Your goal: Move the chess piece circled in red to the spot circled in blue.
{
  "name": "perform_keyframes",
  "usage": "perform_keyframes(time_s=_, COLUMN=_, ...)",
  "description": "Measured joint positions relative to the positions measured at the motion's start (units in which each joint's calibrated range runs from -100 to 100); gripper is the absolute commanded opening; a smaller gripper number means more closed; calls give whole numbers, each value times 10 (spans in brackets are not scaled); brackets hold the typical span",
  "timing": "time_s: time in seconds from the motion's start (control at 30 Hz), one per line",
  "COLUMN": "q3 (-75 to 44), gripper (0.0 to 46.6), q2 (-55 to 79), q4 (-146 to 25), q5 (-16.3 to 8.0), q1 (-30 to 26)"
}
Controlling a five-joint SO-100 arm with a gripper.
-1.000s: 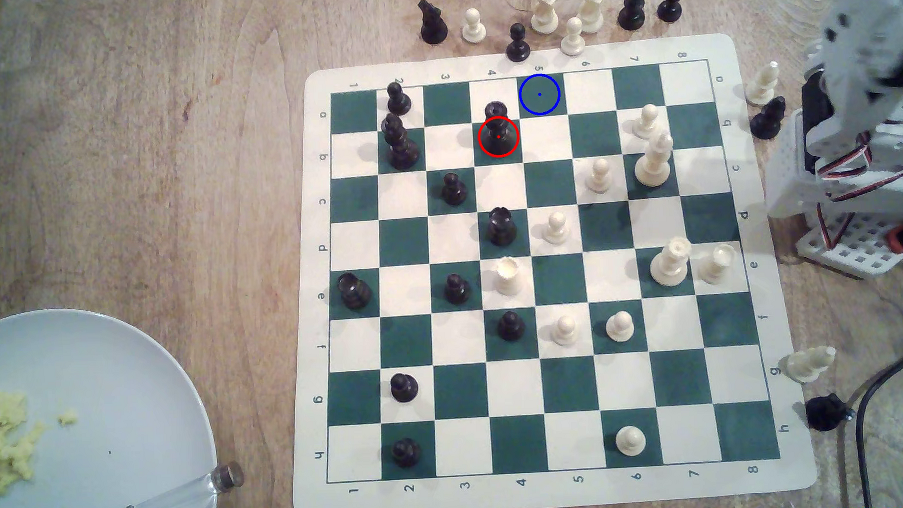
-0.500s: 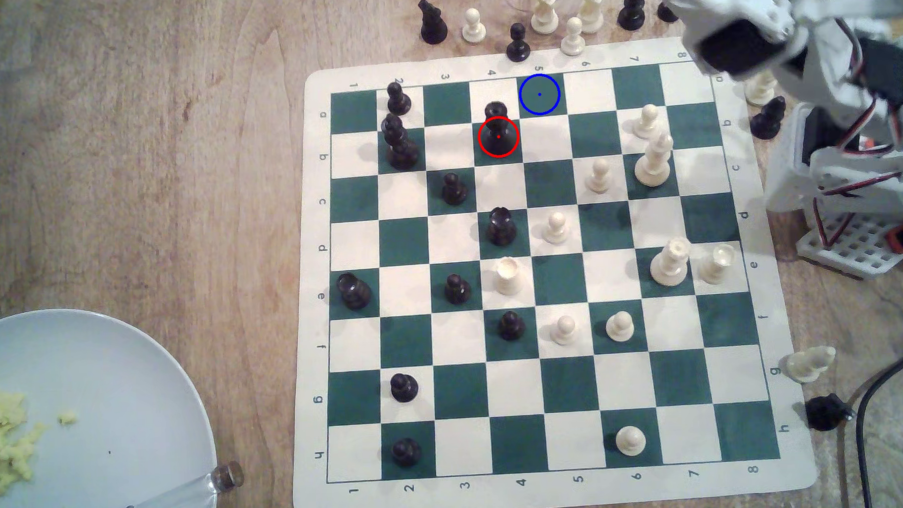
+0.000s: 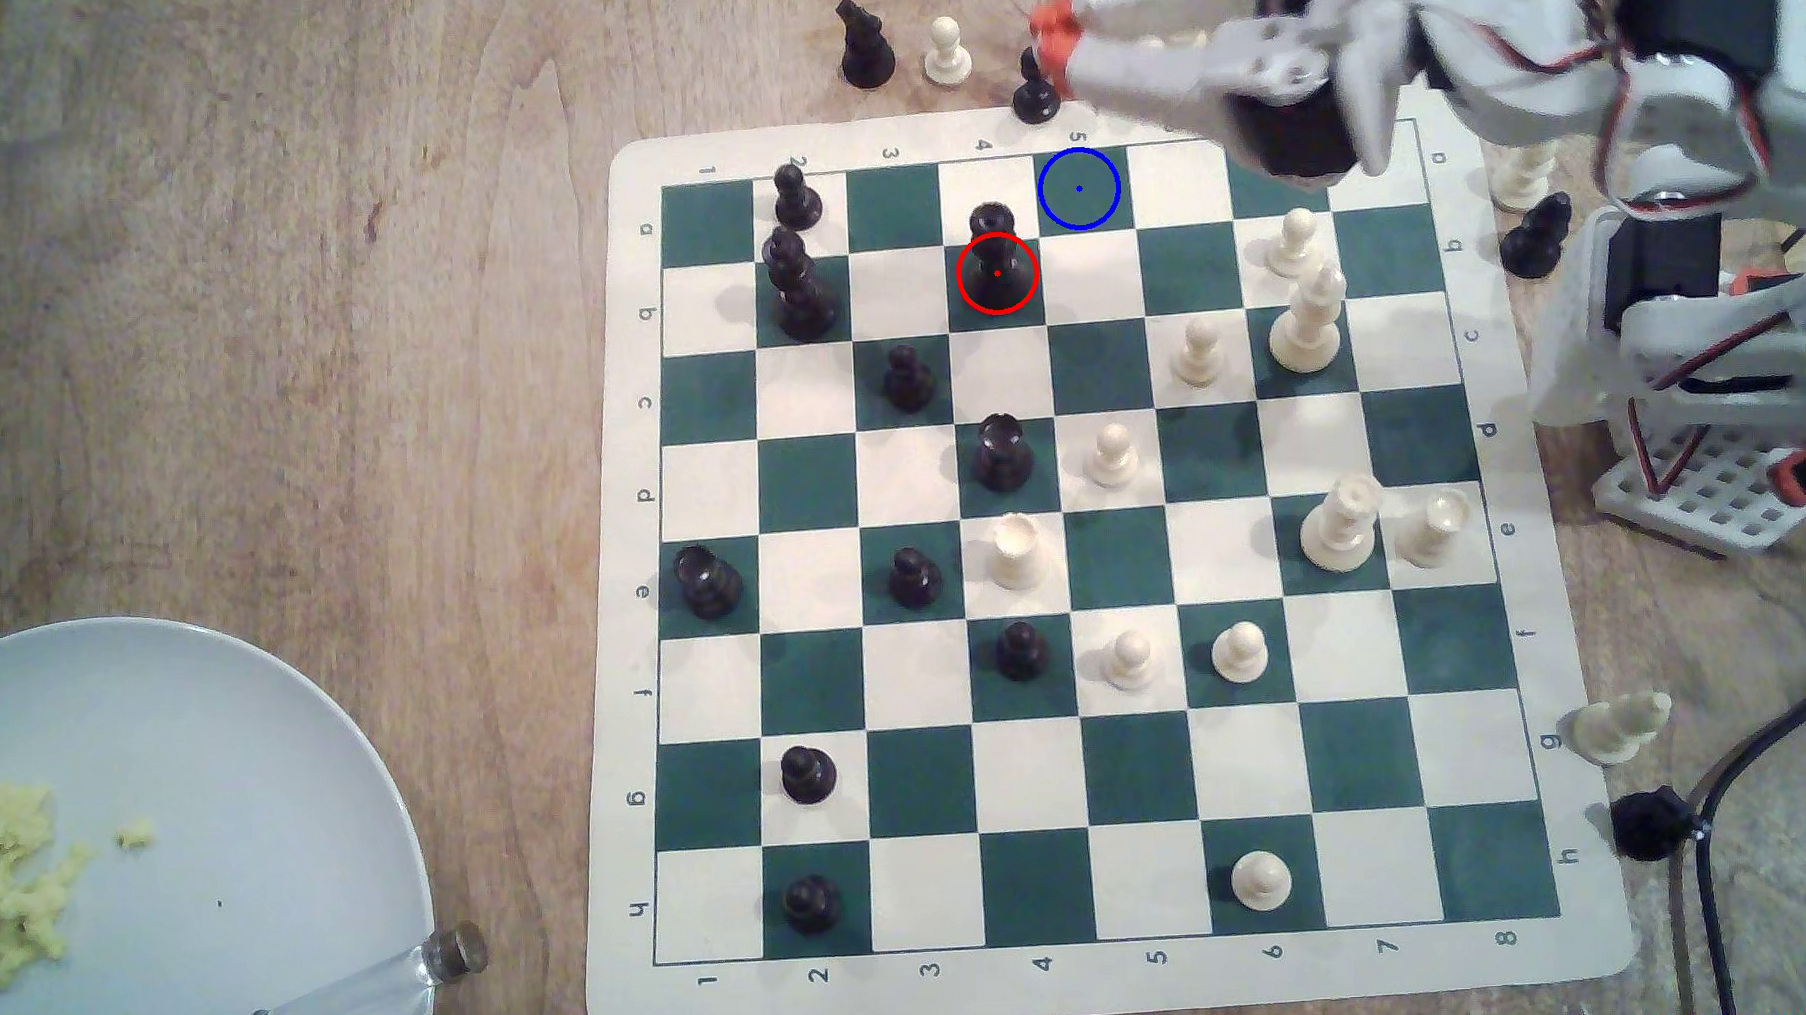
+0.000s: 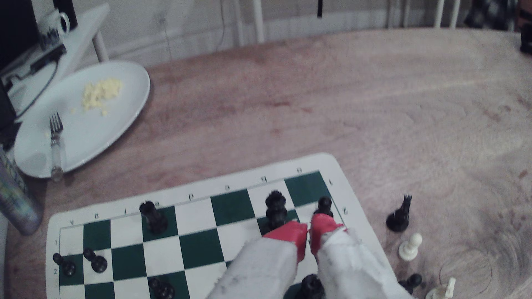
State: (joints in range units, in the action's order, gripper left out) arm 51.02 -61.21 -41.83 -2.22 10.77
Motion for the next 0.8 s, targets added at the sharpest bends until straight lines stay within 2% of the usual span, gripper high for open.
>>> perform_keyframes(time_s=0.13, q3=-54, gripper=3, q2=75, q4=-69, q5=-6, q1=7)
perform_keyframes(time_s=0.3, q3=-217, gripper=5, q2=189, q4=-221, q5=-44, q1=10)
perform_keyframes(time_s=0.47, q3=-368, gripper=44, q2=288, q4=-334, q5=-54, q1=5)
perform_keyframes(time_s=0.5, q3=-379, gripper=50, q2=297, q4=-338, q5=-54, q1=4)
perform_keyframes(time_s=0.67, q3=-394, gripper=148, q2=341, q4=-340, q5=-66, q1=-8)
perform_keyframes(time_s=0.8, q3=-394, gripper=160, q2=365, q4=-320, q5=-69, q1=-2)
